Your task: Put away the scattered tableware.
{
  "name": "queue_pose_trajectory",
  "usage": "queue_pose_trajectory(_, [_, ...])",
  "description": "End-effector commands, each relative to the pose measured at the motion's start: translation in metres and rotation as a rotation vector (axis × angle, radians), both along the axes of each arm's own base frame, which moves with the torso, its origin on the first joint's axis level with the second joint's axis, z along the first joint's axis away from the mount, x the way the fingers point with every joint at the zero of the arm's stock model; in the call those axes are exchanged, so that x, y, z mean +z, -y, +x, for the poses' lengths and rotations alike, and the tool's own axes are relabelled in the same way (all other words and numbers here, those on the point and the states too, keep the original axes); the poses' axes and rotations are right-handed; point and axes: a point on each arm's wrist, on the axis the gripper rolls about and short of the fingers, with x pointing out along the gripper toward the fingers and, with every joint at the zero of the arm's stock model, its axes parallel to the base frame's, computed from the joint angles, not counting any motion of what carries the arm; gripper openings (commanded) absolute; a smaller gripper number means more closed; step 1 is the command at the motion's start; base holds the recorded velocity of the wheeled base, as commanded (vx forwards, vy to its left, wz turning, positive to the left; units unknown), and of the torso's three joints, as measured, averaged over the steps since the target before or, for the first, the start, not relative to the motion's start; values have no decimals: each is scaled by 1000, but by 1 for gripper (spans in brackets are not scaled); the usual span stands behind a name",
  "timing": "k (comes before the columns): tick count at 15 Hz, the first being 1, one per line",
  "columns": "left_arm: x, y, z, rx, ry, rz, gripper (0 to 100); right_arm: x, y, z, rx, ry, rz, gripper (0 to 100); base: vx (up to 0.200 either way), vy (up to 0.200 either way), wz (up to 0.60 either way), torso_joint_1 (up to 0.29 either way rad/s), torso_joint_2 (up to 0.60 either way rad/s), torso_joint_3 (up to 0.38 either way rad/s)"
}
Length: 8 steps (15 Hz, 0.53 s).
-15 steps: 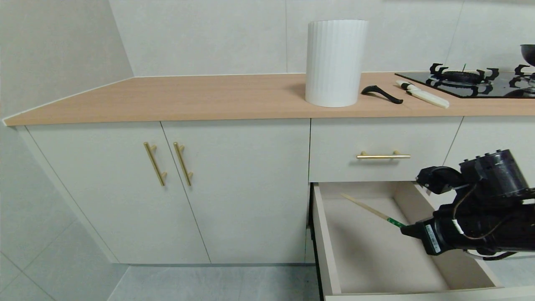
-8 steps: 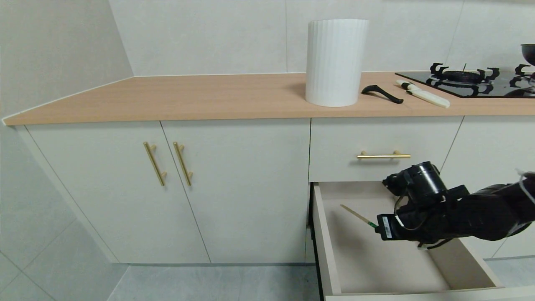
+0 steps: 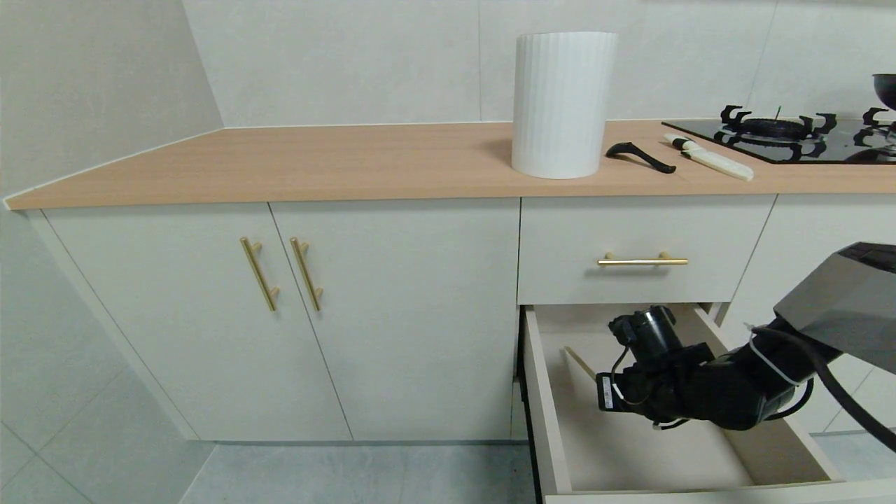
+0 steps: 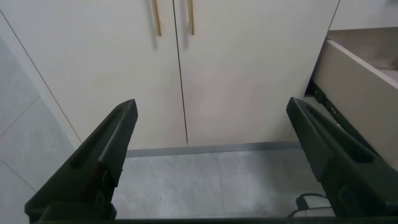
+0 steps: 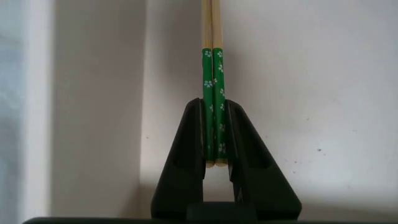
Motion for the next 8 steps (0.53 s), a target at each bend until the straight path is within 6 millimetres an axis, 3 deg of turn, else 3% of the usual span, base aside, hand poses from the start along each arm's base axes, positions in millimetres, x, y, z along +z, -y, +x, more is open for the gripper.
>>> queue_pose_trajectory(1, [0,0,0,0,-1,0,100,-16,-4,-1,12,-41,-19,0,0,0,0,0,0,0])
queue_pose_trajectory(8, [0,0,0,0,0,0,100,-67,-10,-3,29,-157,-94,0,0,0,0,0,0,0])
